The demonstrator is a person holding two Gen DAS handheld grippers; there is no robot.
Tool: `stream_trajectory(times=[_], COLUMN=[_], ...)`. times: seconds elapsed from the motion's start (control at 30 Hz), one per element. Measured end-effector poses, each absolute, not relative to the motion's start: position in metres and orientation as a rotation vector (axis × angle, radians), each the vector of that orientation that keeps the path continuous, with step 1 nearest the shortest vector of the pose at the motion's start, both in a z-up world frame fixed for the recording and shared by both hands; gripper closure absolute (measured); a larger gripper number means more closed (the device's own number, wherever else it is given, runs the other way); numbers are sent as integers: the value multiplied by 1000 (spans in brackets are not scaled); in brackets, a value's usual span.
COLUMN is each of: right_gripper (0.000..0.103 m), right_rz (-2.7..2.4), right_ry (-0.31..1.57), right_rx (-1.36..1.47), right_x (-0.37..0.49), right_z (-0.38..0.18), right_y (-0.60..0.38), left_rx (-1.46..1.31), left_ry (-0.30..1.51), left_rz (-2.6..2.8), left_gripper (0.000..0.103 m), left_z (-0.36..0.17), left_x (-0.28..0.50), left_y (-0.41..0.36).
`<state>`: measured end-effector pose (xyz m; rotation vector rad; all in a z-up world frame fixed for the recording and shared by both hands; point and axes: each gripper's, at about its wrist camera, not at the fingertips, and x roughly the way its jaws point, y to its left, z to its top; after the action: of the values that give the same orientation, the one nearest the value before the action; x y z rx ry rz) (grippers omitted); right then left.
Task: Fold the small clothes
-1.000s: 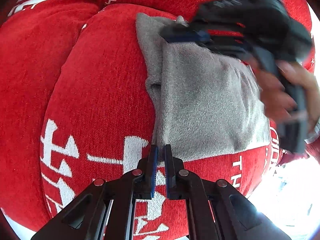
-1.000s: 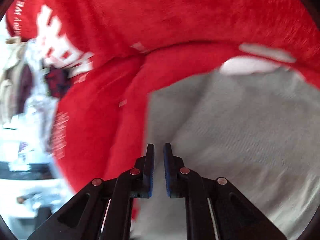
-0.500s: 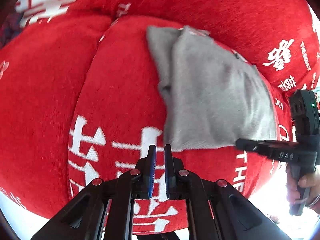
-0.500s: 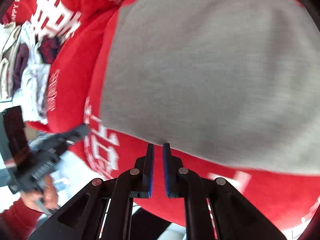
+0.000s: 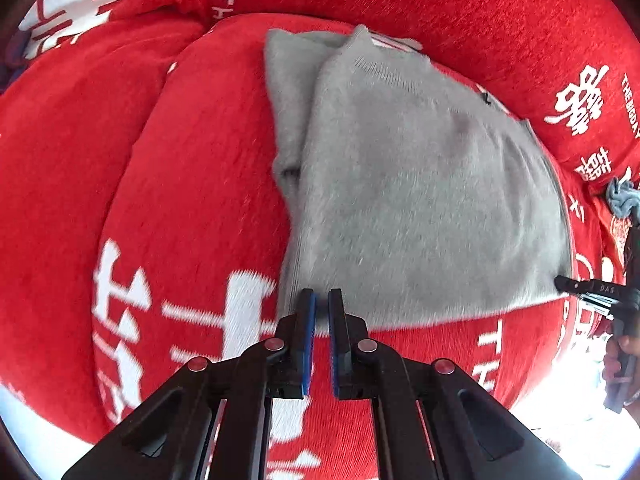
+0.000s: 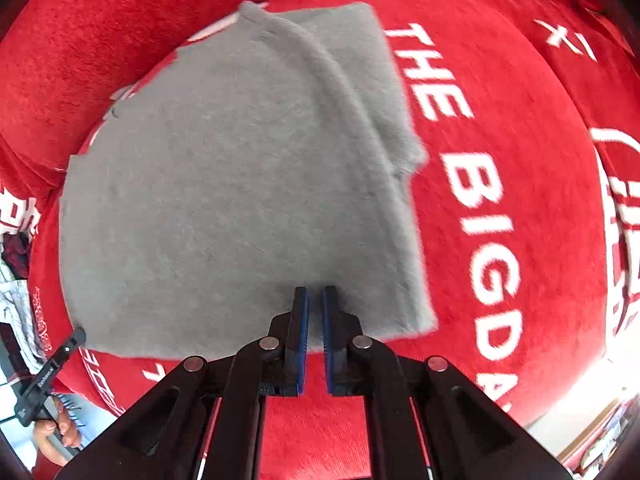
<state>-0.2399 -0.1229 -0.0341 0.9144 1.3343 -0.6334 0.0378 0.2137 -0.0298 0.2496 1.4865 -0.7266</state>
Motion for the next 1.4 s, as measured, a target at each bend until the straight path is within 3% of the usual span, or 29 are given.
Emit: stream_trajectory(times=[0.73,0.77,0.8,0.83,0.87,1.1,1.2,1.27,1.3,1.4], right_gripper=[88,84,82,75,65,60,49,24,19,19], right_rz=[-470,-462,-452,-445,-439,-405,-393,-392,-401,-392], right_ry=[1392,1395,1397,1399,1398,1403,1395,1379,1369,1358], right_rx=[882,872,858,849,840,814,788,735,696,612], right_x=[-201,-199,-196,-193,-190,-171,-164,-157,-155,-147], right_z=[79,84,89,93,97,112,117,124,128,137], right_y=[-46,-43,-40,-38,-36,-30,-28,-25,-23,-20], left_rx=[347,341,337,336,335,379,419,410,403,370], left_ry=[1476,1475,1477,1478,1452,1391,1380,1417,1432,1436], left_rz=[-617,-610,-600,-585,-559,-532,-506,-513,-517,-500], left_gripper=[95,86,66,8,1,1,1,1,1,1], left_z=[94,97,100,103,110,135,140,138,138,144], left_x=[-24,-24,-23,-23,-23,-25,-22,-18,-17,-15], left_y=[236,238,240,243,247,248,244,243,242,241])
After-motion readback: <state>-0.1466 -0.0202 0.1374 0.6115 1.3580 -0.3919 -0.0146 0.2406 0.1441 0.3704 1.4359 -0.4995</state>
